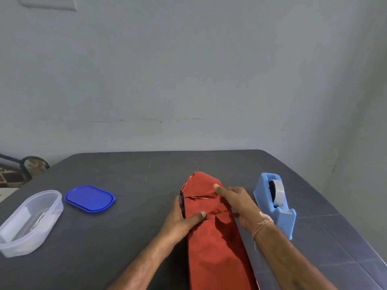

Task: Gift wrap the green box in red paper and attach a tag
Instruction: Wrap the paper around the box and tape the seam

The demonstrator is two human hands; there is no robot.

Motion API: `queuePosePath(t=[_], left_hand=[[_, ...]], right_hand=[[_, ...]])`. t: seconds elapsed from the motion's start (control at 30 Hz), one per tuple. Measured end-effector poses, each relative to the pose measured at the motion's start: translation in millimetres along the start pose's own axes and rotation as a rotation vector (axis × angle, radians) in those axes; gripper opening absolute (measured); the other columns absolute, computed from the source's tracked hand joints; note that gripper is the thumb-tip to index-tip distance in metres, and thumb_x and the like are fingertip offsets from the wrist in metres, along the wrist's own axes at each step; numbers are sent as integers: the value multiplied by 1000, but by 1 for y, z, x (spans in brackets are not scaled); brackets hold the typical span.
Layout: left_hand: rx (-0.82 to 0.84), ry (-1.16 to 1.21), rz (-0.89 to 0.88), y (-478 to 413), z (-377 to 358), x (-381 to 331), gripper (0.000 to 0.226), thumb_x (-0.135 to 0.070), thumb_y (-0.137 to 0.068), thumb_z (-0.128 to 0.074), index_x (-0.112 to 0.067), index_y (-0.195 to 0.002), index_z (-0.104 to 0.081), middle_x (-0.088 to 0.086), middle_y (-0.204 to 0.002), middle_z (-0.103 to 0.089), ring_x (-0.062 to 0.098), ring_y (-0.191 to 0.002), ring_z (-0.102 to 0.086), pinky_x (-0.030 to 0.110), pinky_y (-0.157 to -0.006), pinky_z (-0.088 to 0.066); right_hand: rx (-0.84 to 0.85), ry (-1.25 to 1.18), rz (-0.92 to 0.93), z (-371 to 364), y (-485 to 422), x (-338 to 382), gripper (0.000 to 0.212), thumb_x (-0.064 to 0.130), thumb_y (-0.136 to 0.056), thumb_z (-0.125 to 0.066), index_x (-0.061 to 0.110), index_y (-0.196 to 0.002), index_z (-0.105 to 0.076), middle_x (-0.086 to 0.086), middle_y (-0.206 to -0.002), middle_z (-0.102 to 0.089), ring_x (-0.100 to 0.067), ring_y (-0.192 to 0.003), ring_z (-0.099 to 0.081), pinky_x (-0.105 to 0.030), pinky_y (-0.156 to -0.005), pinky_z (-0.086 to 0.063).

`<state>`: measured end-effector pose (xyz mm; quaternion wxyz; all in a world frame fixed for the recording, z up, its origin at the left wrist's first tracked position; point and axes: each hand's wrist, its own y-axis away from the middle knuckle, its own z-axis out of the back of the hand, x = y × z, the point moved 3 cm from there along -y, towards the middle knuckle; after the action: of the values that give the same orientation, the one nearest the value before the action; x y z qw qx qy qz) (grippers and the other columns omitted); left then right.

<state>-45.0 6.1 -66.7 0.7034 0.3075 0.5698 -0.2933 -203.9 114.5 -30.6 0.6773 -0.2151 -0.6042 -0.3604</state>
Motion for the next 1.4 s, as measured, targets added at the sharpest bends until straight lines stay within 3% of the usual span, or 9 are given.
queuePosePath(t=[0.1,0.2,0.33,0.47,0.6,0.9,1.1,1.3,1.4], left_hand=[[20,7,4,-5,3,6,70,-46,-75,-87,-40,-133,-47,-15,-125,-66,1,-107,-67,24,-89,-56],[41,-8,24,-9,3,12,77,-54,-68,-86,-43,-136,-50,-15,-124,-71,4,-110,-69,38,-102,-55],[44,-38,21,-10,1,13,64,-48,-75,-82,-48,-132,-52,-23,-118,-71,0,-112,-66,34,-105,-50],[30,-23,47,-11,1,16,59,-49,-78,-81,-53,-128,-50,-28,-120,-67,-3,-115,-61,27,-101,-44],[11,-26,37,-12,0,19,63,-52,-73,-83,-55,-127,-50,-28,-121,-68,-4,-116,-61,31,-107,-44],[-14,-15,41,-11,-1,20,65,-51,-74,-83,-57,-125,-43,-29,-122,-62,-4,-118,-57,35,-114,-41],[-20,0,31,-12,-2,22,59,-57,-69,-82,-57,-118,-49,-25,-118,-68,0,-112,-65,37,-106,-49],[-12,18,18,-15,-1,24,61,-56,-66,-82,-53,-119,-53,-24,-113,-72,2,-106,-70,42,-103,-53],[-2,35,14,-14,-1,21,55,-51,-71,-83,-53,-117,-54,-23,-111,-73,2,-103,-71,41,-101,-54]], right_hand=[[-45,200,159,-10,-26,24,45,57,-76,-80,14,-89,-73,-4,-84,-76,-21,-74,-74,-44,-77,-63],[6,546,370,-32,-50,61,48,59,-80,-75,24,-112,-69,5,-109,-73,-18,-99,-70,-44,-93,-57],[178,997,507,-68,-84,92,62,66,-76,-72,37,-130,-61,10,-130,-64,-18,-125,-56,-53,-107,-42],[462,1184,328,-93,-105,92,48,65,-78,-74,25,-105,-74,5,-110,-74,-19,-104,-66,-43,-100,-49],[550,1309,204,-100,-115,86,58,74,-67,-75,25,-99,-78,6,-99,-77,-19,-94,-71,-41,-95,-55],[472,1245,178,-103,-135,81,35,49,-75,-81,17,-90,-78,-1,-93,-77,-22,-86,-71,-38,-88,-58],[308,1167,167,-99,-149,60,27,34,-81,-79,15,-67,-65,0,-72,-61,-23,-76,-61,-23,-59,-42],[31,990,263,-82,-134,68,43,51,-94,-61,17,-68,-66,4,-62,-58,-23,-71,-61,-35,-81,-51],[1,839,263,-57,-114,68,46,59,-94,-59,15,-87,-72,-1,-87,-72,-22,-87,-67,-39,-86,-55]])
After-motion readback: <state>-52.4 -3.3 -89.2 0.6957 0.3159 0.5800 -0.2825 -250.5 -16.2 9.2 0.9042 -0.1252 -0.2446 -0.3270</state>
